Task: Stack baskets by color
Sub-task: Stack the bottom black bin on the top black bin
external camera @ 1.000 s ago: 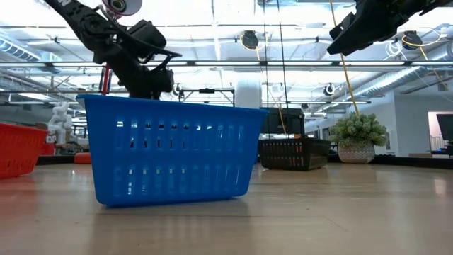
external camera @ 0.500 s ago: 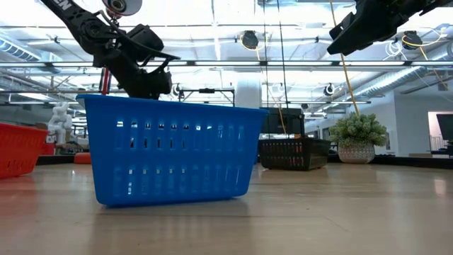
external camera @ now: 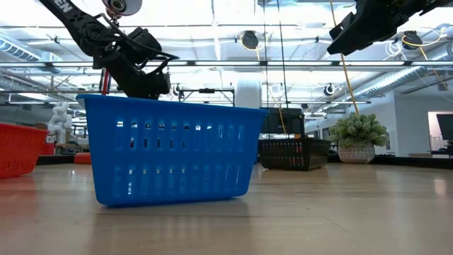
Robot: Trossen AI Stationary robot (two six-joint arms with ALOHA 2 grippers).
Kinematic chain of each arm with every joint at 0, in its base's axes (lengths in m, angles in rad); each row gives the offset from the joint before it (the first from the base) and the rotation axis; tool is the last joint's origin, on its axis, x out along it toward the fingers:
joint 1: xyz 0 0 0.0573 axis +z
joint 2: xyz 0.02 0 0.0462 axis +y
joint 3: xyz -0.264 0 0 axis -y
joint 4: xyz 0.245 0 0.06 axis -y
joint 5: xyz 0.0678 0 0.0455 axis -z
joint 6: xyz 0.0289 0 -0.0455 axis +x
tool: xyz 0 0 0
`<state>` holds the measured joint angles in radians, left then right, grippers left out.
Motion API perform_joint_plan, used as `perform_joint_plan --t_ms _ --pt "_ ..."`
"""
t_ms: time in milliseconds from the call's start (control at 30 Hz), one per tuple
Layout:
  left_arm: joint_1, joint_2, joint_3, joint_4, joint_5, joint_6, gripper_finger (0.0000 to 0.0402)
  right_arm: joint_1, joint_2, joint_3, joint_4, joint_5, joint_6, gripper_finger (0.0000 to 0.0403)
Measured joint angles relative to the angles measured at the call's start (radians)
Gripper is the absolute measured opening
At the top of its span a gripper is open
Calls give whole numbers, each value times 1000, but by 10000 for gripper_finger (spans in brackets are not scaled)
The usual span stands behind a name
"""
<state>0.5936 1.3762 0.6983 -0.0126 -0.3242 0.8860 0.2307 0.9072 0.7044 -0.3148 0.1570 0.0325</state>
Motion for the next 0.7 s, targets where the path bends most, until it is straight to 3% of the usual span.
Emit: perform_joint_plan --t_ms 200,700 --pt "2 0 0 -13 13 -5 39 0 0 0 0 0 0 0" --pt "2 0 -1 -10 49 -98 134 0 0 0 1 0 0 0"
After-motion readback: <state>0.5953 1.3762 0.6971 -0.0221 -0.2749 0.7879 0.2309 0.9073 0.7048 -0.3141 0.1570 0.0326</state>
